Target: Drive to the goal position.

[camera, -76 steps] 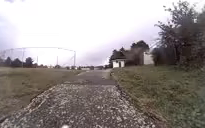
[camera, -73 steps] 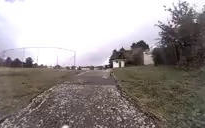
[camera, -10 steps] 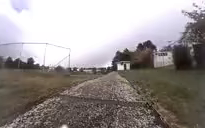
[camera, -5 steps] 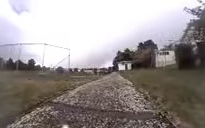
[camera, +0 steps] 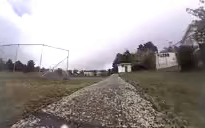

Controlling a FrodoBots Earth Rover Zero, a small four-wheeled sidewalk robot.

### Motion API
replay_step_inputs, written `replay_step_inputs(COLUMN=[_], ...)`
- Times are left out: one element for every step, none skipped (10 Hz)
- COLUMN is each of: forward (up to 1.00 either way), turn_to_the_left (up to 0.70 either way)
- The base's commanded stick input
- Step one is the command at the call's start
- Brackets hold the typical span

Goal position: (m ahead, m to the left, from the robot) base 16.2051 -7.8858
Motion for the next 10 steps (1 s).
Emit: replay_step_inputs(forward=[0.7,0.7,0.7,0.7,0.7,0.7,0.7,0.7,0.7,0.7], turn_to_the_left=[0.0,0.0,0.0,0.0,0.0,0.0,0.0,0.0,0.0,0.0])
